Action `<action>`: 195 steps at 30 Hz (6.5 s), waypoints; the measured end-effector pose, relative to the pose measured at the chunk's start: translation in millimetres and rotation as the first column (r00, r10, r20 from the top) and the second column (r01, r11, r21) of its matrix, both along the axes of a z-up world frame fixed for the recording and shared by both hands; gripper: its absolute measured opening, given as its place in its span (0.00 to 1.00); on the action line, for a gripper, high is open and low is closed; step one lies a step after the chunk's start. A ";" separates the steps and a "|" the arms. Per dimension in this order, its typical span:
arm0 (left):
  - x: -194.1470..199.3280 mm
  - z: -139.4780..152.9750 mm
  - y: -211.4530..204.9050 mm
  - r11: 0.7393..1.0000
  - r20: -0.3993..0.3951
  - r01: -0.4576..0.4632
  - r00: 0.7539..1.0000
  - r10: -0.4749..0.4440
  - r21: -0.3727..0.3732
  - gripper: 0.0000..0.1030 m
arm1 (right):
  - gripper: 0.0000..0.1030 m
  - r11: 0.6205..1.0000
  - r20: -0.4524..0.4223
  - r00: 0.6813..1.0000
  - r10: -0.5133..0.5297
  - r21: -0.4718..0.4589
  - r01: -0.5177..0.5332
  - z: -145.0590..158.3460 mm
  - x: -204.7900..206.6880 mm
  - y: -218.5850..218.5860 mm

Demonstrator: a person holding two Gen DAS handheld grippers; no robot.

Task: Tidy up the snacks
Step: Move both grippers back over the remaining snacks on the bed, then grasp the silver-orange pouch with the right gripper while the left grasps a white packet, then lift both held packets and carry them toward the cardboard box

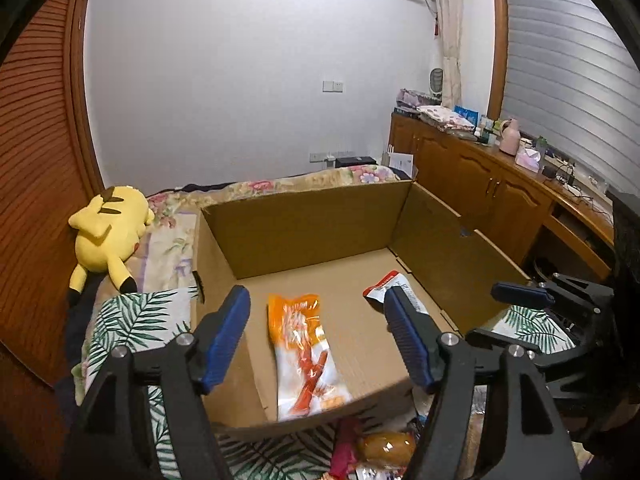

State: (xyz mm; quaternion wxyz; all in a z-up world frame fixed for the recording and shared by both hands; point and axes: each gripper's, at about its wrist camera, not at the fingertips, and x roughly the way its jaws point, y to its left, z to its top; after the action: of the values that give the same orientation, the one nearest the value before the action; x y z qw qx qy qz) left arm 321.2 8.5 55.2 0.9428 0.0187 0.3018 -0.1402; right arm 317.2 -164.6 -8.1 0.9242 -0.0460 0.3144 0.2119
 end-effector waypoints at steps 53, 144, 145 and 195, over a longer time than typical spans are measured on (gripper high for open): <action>-120.9 -114.6 -45.5 0.983 -0.204 0.163 0.969 -0.142 0.089 0.48 | 0.63 0.991 -0.128 0.987 -0.099 -0.105 0.086 -118.1 -141.8 -55.3; -155.6 -100.2 -29.7 0.991 -0.134 0.132 0.982 -0.130 0.004 0.08 | 0.38 0.997 -0.072 0.995 -0.066 0.022 0.068 -84.4 -163.2 -60.5; -154.7 -101.3 -30.4 0.991 -0.130 0.132 0.983 -0.129 0.011 0.08 | 0.38 0.997 -0.070 0.995 -0.066 0.022 0.068 -83.7 -163.3 -60.1; -40.5 25.9 -11.7 0.998 0.177 0.059 0.983 -0.051 -0.039 0.02 | 0.38 0.997 0.226 0.971 0.081 -0.024 -0.077 27.5 -42.8 -7.0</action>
State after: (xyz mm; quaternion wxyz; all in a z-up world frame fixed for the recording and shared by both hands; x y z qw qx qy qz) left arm 280.7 -3.2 81.1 0.9617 0.0186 0.2137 -0.1704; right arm 274.4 -171.6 19.3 0.9446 -0.0892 0.2061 0.2395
